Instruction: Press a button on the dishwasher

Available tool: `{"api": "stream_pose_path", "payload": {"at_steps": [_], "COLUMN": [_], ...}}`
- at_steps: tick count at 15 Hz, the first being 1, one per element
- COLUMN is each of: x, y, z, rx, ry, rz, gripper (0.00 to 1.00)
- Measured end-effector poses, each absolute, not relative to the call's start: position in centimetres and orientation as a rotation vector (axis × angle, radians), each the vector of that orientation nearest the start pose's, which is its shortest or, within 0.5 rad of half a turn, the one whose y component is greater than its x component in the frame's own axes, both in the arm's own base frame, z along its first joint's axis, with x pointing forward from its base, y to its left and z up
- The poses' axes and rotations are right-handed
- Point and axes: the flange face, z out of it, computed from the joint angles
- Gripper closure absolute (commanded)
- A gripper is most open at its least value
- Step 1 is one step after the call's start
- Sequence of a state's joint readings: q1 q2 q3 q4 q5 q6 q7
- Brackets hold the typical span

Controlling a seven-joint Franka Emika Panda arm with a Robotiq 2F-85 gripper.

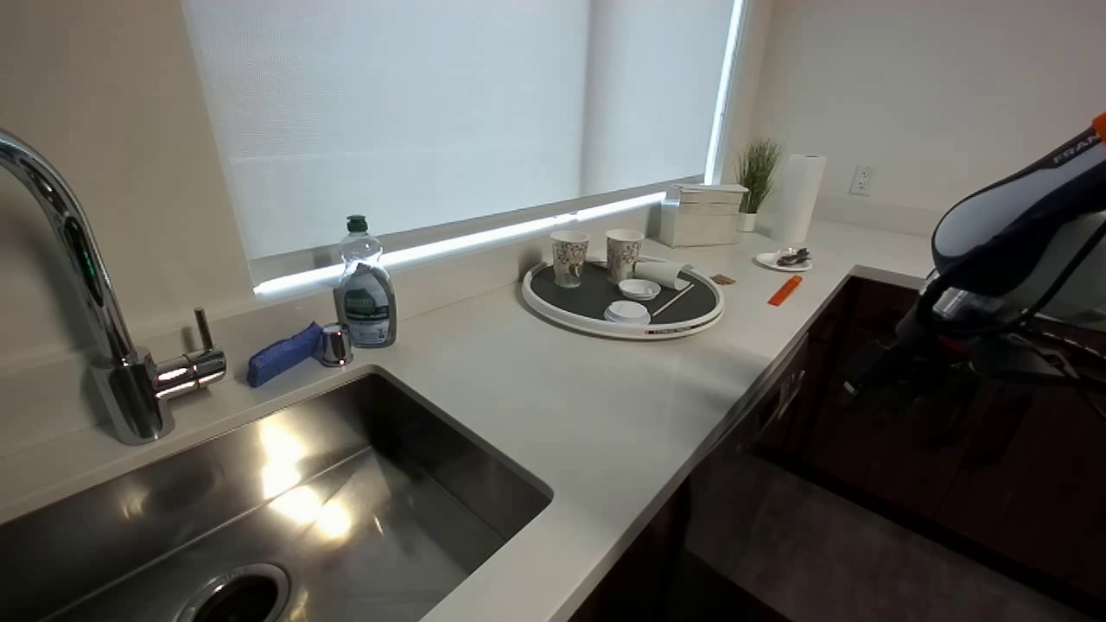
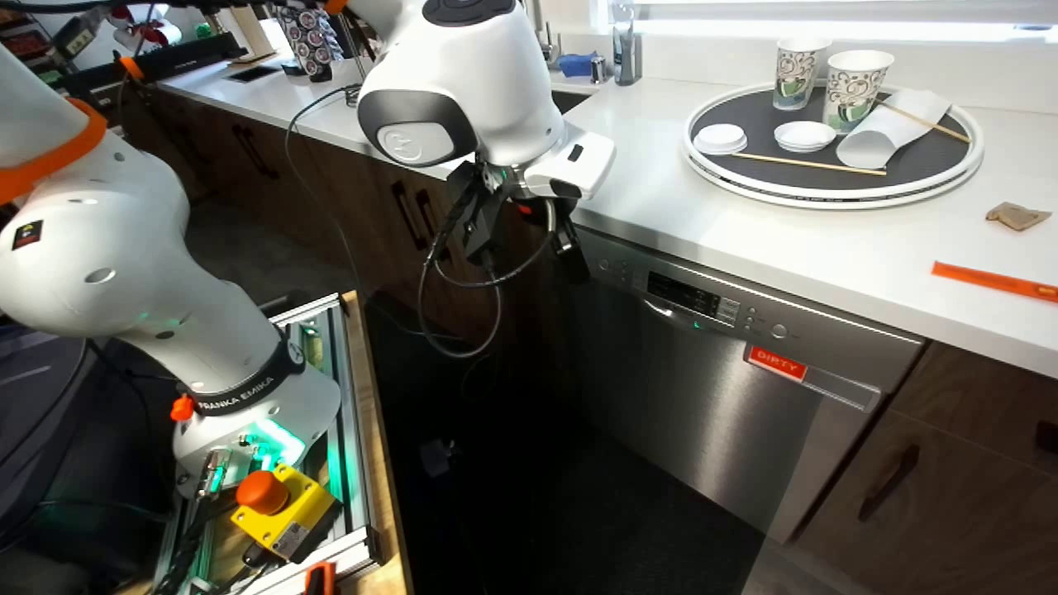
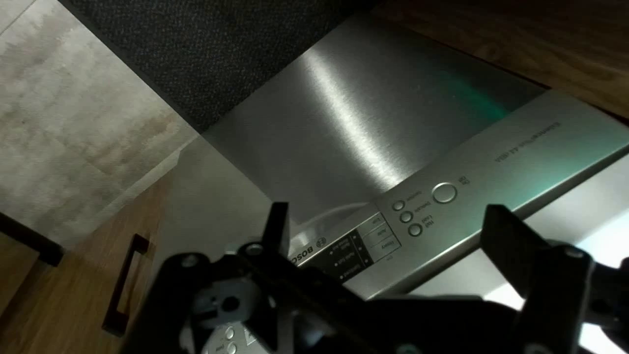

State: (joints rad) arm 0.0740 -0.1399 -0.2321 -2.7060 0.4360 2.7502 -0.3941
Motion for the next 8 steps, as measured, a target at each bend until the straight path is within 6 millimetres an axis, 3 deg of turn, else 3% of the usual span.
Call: {"api": "stream_pose_path", "payload": {"at_steps": [8], "x": [43.0], "y": [-10.9], "z": [26.2], "rx": [-3.018], "ry": [-0.049], "rz": [-0.342], "gripper": [0.00]}}
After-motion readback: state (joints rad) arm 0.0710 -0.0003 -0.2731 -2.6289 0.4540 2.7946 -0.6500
